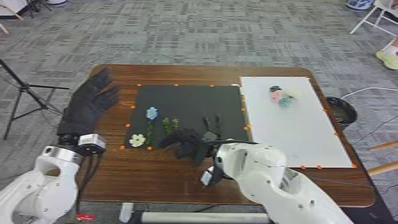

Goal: Arrange flowers

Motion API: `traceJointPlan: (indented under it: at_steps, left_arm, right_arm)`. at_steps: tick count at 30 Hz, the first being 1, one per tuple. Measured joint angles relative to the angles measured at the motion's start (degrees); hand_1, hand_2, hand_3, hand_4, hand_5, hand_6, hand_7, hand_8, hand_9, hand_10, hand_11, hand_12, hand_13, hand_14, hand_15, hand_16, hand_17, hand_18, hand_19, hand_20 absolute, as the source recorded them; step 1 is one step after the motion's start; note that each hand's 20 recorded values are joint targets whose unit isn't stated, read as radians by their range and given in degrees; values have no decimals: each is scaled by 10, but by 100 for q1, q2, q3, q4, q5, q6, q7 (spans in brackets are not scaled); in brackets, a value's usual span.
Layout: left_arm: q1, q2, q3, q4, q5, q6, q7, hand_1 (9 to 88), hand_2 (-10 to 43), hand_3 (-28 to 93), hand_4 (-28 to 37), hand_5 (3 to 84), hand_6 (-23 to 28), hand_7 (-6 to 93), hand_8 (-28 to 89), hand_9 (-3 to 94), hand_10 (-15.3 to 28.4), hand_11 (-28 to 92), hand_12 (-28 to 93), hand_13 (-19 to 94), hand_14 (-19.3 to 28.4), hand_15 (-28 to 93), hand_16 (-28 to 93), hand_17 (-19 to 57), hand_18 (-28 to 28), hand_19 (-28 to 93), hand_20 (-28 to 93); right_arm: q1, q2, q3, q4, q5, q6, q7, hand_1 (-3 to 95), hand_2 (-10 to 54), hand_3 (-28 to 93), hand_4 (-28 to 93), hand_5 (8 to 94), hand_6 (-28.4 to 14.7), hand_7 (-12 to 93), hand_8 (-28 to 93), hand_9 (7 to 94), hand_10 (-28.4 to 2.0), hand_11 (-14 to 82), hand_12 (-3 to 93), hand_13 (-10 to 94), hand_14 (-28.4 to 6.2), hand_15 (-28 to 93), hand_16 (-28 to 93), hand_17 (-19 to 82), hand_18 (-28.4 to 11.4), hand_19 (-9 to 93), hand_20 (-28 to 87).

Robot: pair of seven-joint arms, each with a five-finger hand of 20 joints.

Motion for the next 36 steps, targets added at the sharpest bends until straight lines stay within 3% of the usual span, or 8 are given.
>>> traceJointPlan:
  at_steps: [3,7,12,22,36]
  left_arm:
    - [-32,-37,229,85,0,-8,-55,278,-41,658,-254,233,16,163,-79,175,96,135,192,159,128,238,64,-110,188,357,123]
    - [-122,-99,300,116,1,-21,-118,278,-42,659,-253,232,16,162,-79,174,95,135,192,158,128,237,64,-110,188,356,123]
    - [-151,-114,256,89,13,-23,-114,278,-41,658,-253,232,16,162,-79,174,96,136,191,159,128,237,65,-110,188,355,123]
    - [40,-127,49,-70,26,-16,-122,278,-43,659,-253,233,16,164,-79,174,97,135,191,159,128,240,64,-110,188,356,124]
    - [155,-236,13,-119,57,-10,-136,277,-41,656,-252,231,16,164,-79,174,95,135,192,158,129,240,62,-110,188,355,124]
  right_arm:
    - [-56,-277,-31,63,-455,-378,47,208,178,924,-52,374,14,121,-119,856,-103,663,300,870,-49,895,310,494,-228,932,567]
    - [-34,-473,-220,129,-646,-616,50,206,183,921,-51,381,3,118,-116,860,-100,665,299,875,-47,896,310,501,-225,932,568]
    - [169,-371,-674,217,-701,-533,216,203,179,920,-45,393,-7,116,-114,868,-97,666,299,881,-44,896,310,507,-226,932,573]
    - [781,222,-1003,235,-452,-132,634,201,176,923,-35,410,-10,119,-116,874,-96,665,303,886,-43,894,314,512,-227,932,577]
    - [1147,466,-951,369,-469,-202,691,200,175,923,-34,426,-4,120,-115,875,-98,664,306,885,-46,894,319,513,-226,932,578]
